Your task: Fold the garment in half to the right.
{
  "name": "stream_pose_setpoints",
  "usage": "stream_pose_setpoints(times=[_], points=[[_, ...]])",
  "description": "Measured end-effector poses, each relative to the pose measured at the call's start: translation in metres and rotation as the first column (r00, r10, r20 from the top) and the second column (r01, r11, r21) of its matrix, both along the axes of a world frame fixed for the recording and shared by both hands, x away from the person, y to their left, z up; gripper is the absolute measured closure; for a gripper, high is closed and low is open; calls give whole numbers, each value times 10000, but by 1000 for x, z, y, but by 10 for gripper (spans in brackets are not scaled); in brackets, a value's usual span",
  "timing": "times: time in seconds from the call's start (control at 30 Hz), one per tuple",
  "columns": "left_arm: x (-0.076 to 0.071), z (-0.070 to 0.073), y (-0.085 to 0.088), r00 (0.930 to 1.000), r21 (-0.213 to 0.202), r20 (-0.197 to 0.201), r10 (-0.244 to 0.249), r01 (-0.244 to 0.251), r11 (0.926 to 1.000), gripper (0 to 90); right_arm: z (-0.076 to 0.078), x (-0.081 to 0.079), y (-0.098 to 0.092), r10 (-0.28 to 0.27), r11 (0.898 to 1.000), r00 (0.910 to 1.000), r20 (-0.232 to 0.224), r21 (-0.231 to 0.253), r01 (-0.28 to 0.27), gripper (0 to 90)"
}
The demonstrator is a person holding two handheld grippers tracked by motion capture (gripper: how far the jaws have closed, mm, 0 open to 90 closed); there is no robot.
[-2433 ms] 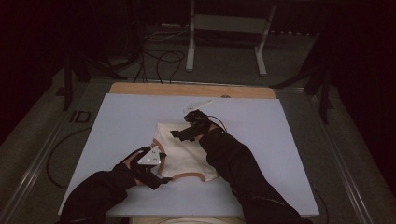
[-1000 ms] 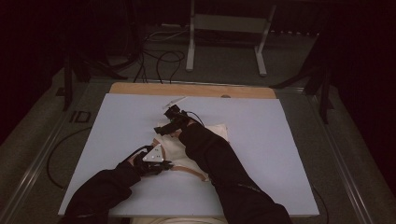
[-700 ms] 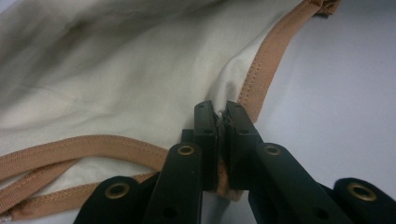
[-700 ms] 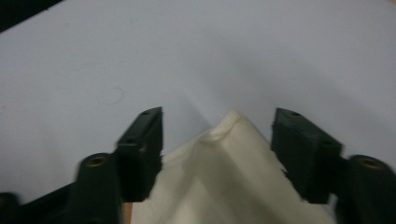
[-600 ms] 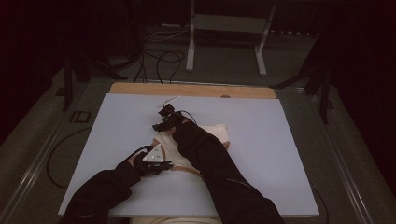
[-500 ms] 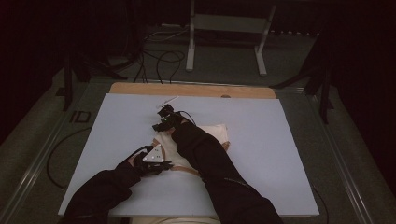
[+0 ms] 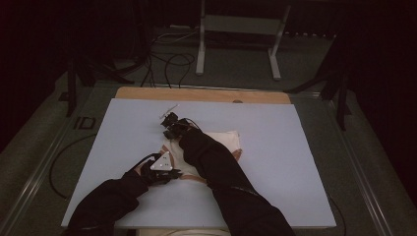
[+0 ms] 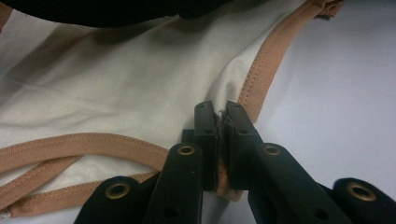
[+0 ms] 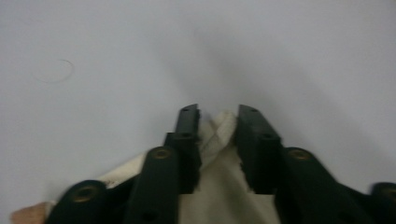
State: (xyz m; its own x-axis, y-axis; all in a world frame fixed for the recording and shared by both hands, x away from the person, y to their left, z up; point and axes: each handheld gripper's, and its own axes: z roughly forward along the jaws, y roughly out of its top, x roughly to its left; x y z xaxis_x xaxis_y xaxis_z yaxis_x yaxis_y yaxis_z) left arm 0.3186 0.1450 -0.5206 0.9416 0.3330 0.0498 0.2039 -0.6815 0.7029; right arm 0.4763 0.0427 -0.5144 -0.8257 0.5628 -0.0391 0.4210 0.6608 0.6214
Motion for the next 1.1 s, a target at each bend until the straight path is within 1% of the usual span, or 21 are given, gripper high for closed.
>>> stream_pose_setpoints(times=[0.03,0.07,0.1,0.17,0.33,0.43,0.5,0.6,0.63,0.77,0.83,0.93,1.1], points=[[0,0,0,10000,-44,-16,9,-9,10000,866,0,0,0,-20,10000,10000,93,-58,21,770],[0,0,0,10000,-76,-64,45,-45,10000,866,0,1,-1,-49,10000,9999,88,-55,49,796],[0,0,0,10000,-76,-64,45,-45,10000,867,0,2,-2,-80,10000,10000,52,20,80,858],[1,0,0,10000,-95,-68,45,-46,9999,868,1,2,-2,-50,10000,10000,-1,-25,50,879],[1,1,1,10000,-302,-15,78,-78,9995,869,5,2,-5,-79,9998,9999,-86,168,81,891],[0,3,0,9999,-442,-6,148,-148,9989,870,11,1,-8,3,9996,10000,-66,284,-1,893],[-1,4,-1,9999,-415,74,105,-102,9991,870,14,0,-9,53,9993,10000,-27,382,-52,894],[-1,4,-1,9999,-444,59,126,-124,9989,871,18,-1,-10,81,9988,10000,14,483,-82,894],[-1,4,-1,9999,-438,21,151,-150,9989,871,22,-3,-13,102,9983,9999,63,568,-106,894],[-2,5,-2,9999,-450,63,124,-121,9989,871,29,-5,-19,83,9974,9998,159,716,-94,894],[-2,6,-3,9999,-405,127,108,-103,9991,871,33,-6,-22,74,9966,9997,235,824,-93,894],[-4,8,-5,9998,-448,169,87,-80,9990,871,40,-8,-27,20,9950,9996,297,1002,-50,894],[-6,13,-7,9992,-345,400,-59,73,9994,871,48,-10,-36,-42,9929,9990,449,1187,-12,894]])
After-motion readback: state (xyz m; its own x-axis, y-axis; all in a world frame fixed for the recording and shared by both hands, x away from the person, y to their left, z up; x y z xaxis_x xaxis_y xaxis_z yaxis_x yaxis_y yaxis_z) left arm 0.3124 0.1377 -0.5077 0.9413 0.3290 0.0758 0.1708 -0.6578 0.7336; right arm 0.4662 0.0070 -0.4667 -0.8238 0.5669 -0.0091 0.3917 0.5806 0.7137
